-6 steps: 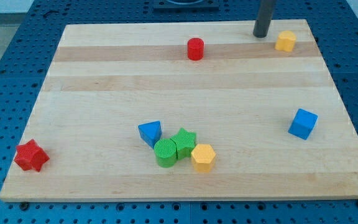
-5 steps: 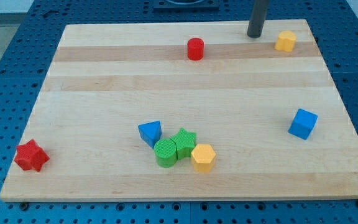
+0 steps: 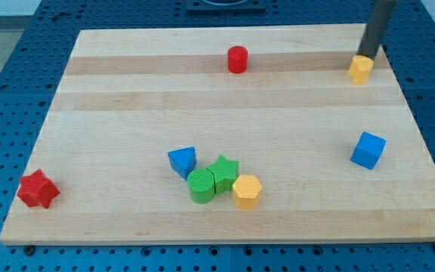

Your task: Slide the yellow heart towards center right

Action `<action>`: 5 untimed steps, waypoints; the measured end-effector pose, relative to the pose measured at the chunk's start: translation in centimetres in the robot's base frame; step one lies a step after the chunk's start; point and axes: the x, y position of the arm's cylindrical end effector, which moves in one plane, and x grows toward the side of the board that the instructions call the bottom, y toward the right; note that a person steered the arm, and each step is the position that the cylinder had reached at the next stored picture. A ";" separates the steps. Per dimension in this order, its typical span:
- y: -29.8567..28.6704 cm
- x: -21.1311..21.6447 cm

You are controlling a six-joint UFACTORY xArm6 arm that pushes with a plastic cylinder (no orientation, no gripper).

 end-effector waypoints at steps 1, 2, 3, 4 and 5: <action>-1.8 0.9; -5.0 2.1; -4.6 2.8; -2.3 2.7; -3.9 5.2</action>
